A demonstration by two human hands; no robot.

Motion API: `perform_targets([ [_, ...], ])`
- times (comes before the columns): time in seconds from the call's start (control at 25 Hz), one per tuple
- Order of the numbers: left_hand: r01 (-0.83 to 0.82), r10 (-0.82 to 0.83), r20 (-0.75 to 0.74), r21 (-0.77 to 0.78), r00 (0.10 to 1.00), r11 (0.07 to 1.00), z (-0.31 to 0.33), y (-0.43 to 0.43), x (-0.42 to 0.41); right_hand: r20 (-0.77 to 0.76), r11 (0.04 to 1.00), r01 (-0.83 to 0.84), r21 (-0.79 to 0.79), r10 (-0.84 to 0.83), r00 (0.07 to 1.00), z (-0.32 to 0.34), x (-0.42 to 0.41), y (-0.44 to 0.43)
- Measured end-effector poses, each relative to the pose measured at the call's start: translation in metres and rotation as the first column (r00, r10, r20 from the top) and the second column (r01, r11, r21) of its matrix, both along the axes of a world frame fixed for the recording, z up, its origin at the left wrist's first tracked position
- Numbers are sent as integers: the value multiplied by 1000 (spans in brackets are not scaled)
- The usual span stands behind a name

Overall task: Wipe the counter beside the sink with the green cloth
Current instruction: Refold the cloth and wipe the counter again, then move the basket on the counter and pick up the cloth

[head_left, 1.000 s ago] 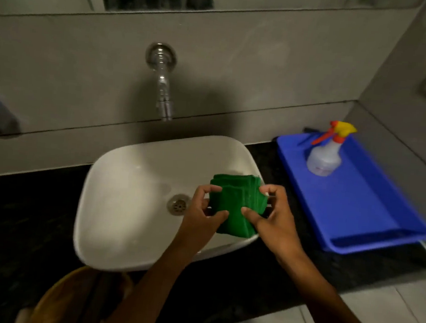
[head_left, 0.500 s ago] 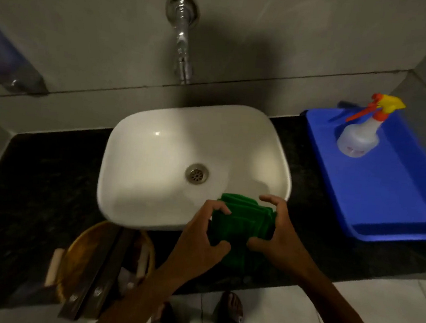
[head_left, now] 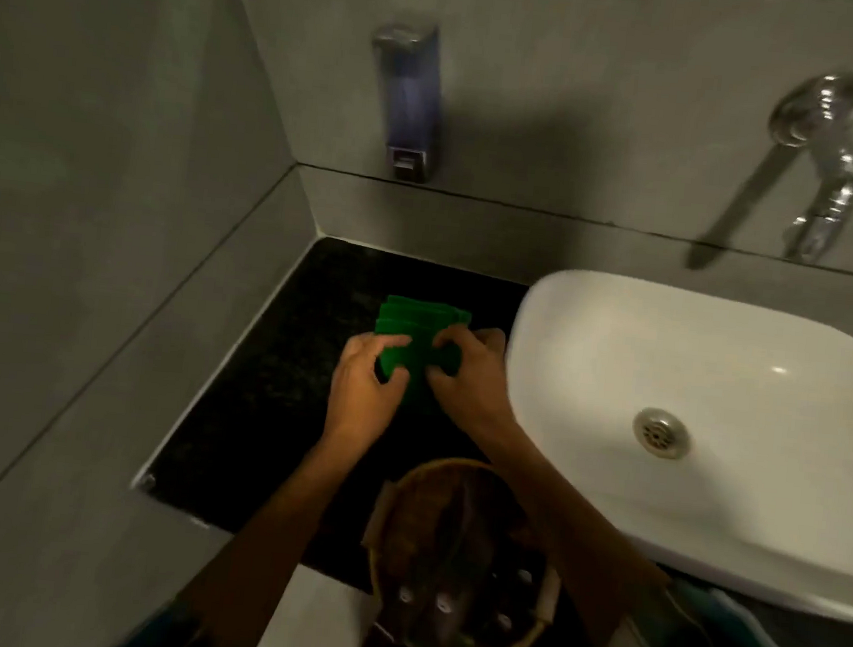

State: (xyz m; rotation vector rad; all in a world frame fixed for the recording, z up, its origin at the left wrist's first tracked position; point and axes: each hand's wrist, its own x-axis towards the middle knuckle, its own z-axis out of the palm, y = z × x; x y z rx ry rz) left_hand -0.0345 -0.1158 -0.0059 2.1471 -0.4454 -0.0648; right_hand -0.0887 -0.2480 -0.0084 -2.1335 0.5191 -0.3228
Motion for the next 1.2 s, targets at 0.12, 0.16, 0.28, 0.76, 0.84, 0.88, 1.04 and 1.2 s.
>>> perform_targets([
  [0.12,125,-105,-122,174,987,977,-39,21,72,-181,997,-64,-38,56,982,-44,79,23],
  [0.16,188,-156,-183,174,971,967,-50,21,85,-233,994,-77,-74,58,971,-61,93,23],
  [0.28,319,-225,-291,337,930,886,-80,15,108,-477,951,-240,-193,123,870,-93,109,19],
  [0.76,417,-315,-321,329,893,847,-63,96,-19,-400,894,177,-412,-352,846,-28,-156,54],
  [0.84,418,-303,-349,323,886,849,-69,94,-35,-419,863,237,-446,-435,797,-33,-172,57],
  [0.88,408,-290,-359,315,887,857,-71,93,-40,-432,872,277,-404,-449,782,-35,-173,54],
  [1.04,304,-201,-311,327,929,895,-69,98,-42,-445,883,455,-114,-454,772,-40,-165,44],
  [1.2,141,-50,-246,368,968,919,-56,133,8,-349,942,336,-13,-319,881,-36,-123,69],
])
